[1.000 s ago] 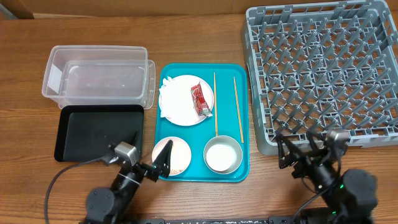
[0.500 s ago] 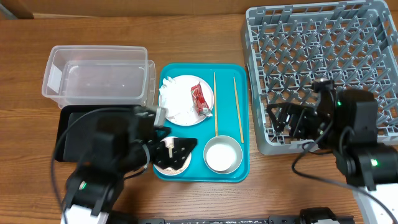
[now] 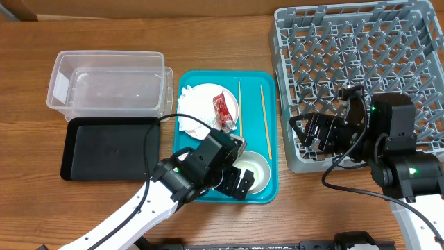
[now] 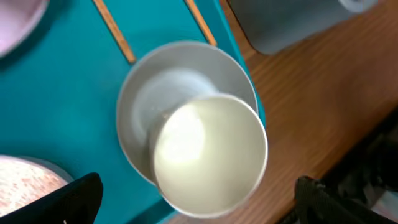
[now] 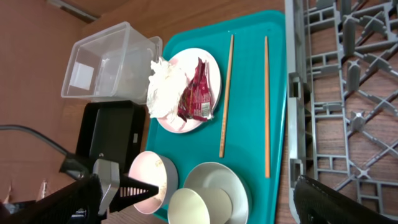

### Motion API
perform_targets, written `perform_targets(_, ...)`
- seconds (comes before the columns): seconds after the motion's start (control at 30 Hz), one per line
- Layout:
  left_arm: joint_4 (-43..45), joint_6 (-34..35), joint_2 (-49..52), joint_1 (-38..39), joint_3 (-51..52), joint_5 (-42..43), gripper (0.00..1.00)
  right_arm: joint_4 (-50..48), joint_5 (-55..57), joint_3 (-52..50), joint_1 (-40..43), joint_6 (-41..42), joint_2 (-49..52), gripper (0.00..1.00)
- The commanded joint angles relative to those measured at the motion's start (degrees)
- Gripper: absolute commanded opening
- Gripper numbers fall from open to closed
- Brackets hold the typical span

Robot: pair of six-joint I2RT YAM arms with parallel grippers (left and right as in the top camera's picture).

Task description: Sort waste into correct bins and load items into the dishwasher

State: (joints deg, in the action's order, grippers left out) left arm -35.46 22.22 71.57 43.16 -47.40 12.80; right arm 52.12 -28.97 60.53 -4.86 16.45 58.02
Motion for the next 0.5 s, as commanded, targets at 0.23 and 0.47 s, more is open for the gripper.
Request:
perform_targets(0.23,3.3,-1.22,7.41,0.39,-0.87,-7.06,0.52,-0.52,-0.68,1.75,0.22,-0.31,-0.5,1.0)
perform_targets(0.47,3.72,1.16,10.75,0.2,-2.43,-6.75,0.04,-0.31,-0.7,1.75,0.22,-0.26,-0.5,1.0)
